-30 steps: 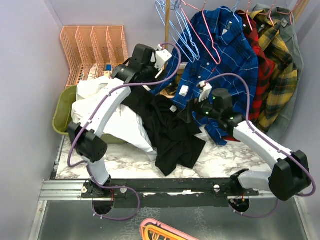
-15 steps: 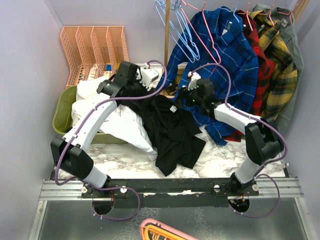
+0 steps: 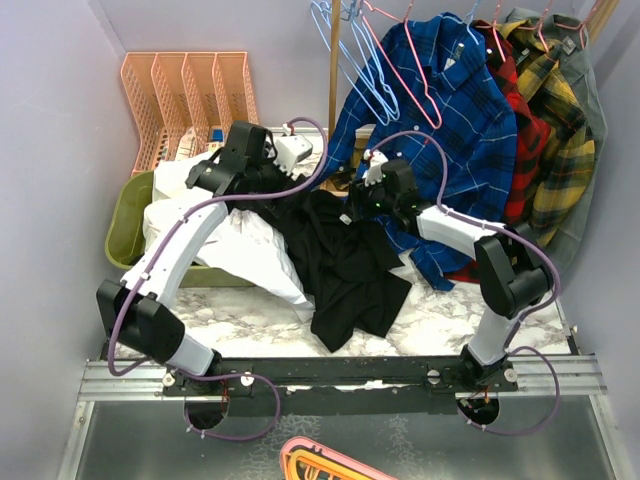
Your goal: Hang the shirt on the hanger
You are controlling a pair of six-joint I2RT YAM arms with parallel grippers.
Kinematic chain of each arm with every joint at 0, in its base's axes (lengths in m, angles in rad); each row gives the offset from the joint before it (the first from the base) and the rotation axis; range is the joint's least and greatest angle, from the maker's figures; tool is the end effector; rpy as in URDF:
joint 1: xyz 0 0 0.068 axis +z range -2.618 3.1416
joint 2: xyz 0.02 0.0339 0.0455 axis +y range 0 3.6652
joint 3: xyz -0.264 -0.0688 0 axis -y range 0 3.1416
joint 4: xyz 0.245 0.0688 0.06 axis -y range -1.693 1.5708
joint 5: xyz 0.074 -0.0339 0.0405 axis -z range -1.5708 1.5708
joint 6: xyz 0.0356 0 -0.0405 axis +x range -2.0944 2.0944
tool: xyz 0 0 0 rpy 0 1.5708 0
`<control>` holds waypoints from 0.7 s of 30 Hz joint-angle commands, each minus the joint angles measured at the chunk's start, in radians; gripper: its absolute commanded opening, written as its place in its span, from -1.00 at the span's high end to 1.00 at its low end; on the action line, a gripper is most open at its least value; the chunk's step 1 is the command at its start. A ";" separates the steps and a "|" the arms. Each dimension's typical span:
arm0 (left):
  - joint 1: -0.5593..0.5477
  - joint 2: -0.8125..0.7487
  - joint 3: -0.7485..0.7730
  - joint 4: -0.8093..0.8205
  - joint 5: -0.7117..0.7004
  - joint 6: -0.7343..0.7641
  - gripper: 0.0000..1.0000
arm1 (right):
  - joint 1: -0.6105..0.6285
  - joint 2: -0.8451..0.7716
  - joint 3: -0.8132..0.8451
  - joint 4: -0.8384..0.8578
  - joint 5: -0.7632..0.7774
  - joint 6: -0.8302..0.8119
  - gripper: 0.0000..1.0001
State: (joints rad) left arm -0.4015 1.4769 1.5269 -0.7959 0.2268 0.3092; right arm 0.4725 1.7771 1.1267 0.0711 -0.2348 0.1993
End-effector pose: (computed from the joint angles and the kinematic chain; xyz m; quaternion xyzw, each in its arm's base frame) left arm 0.2885 -0.1312 0.3747 0.3592 0.8376 -0.1219 0.3931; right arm 0.3491 0.1877 0.2118 -0.1742 0.8578 0.2530 0.4121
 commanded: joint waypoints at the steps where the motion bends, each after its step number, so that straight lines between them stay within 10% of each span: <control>1: -0.014 0.101 0.092 0.005 -0.003 -0.006 -0.60 | 0.008 0.042 0.024 0.006 -0.006 0.001 0.03; 5: -0.042 0.224 0.207 -0.023 -0.030 -0.027 -0.59 | 0.008 0.083 0.069 -0.044 0.031 -0.012 0.21; 10: -0.109 0.343 0.319 -0.088 -0.070 -0.003 -0.58 | 0.008 0.073 0.063 -0.051 0.148 0.006 0.97; 21: -0.183 0.417 0.322 -0.044 -0.253 -0.001 -0.38 | 0.006 0.006 0.012 -0.073 0.207 0.042 0.98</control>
State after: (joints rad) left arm -0.5892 1.8706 1.8141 -0.8471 0.0586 0.3099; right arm 0.4767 1.8351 1.1553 0.0006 -0.0723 0.2245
